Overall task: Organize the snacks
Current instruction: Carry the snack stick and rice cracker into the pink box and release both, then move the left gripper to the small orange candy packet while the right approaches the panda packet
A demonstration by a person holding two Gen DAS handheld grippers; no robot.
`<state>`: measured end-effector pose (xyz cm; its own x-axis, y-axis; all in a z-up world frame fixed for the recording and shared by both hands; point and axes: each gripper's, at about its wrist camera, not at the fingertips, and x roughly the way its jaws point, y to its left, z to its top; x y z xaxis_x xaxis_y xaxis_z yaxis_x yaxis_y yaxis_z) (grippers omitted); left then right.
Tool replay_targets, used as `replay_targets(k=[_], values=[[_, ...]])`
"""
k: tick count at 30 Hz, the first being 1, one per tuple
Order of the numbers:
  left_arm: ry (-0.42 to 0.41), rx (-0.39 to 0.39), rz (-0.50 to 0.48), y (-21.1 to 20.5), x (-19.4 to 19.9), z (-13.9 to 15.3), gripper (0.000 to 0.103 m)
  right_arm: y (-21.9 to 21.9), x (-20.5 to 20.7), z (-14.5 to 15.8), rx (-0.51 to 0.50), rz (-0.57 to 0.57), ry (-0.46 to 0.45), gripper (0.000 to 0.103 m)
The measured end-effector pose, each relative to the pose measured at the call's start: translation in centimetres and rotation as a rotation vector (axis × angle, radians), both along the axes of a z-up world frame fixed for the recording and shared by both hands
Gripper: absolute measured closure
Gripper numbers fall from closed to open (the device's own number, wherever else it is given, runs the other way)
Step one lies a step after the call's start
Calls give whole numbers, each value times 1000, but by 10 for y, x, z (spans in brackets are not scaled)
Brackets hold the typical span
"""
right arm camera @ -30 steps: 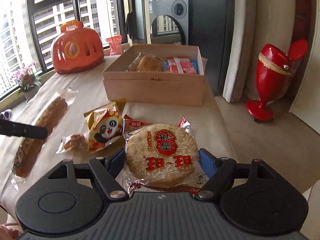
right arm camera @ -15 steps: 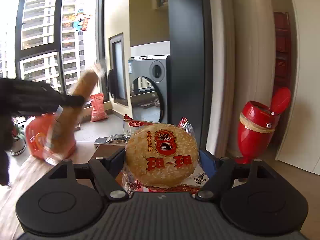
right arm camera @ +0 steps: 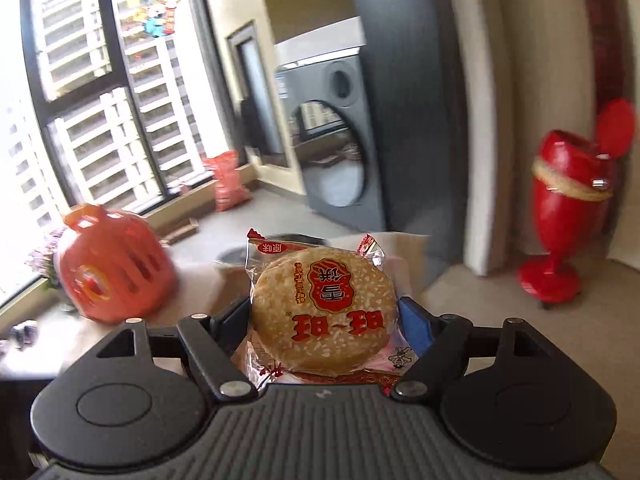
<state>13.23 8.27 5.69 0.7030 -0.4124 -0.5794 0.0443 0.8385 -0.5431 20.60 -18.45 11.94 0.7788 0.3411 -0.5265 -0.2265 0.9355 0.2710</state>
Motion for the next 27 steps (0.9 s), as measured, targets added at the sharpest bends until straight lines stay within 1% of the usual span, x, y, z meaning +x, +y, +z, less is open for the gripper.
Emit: replay_targets(k=[1,2,4,6,8,11,15,17,19,22,24,27], values=[[15,-3,0,5,-9,-2,66,16,17,1,-10,18,23,20],[26,0,4,10,-18,-4,66,30,29,0,-41,33,47,14],[38,33,3,22,-34,-4,66,51,50,-7,-117,30,115,13],[51,84,-6,30,-52,-8,66,52,49,-12,-123,12,132,13],[70,106,-15,36,-65,-14,66,44,31,-14,-94,2,122,13],[108,76,-30,42,-81,-29,66,30,-11,-16,-71,4,99,13],[106,13,-46,39,-86,-35,66,25,-68,-26,-111,5,71,11],[101,2,-75,30,-88,-34,66,24,-90,-33,-120,30,69,11],[100,9,-128,16,-92,-32,66,30,-111,-42,-149,56,67,10],[95,50,-195,-5,-97,-31,66,40,-131,-54,-226,59,45,10],[86,100,-219,-16,-103,-28,66,42,-137,-59,-222,65,47,10],[70,195,-227,-30,-114,-26,66,40,-144,-64,-171,70,73,10]])
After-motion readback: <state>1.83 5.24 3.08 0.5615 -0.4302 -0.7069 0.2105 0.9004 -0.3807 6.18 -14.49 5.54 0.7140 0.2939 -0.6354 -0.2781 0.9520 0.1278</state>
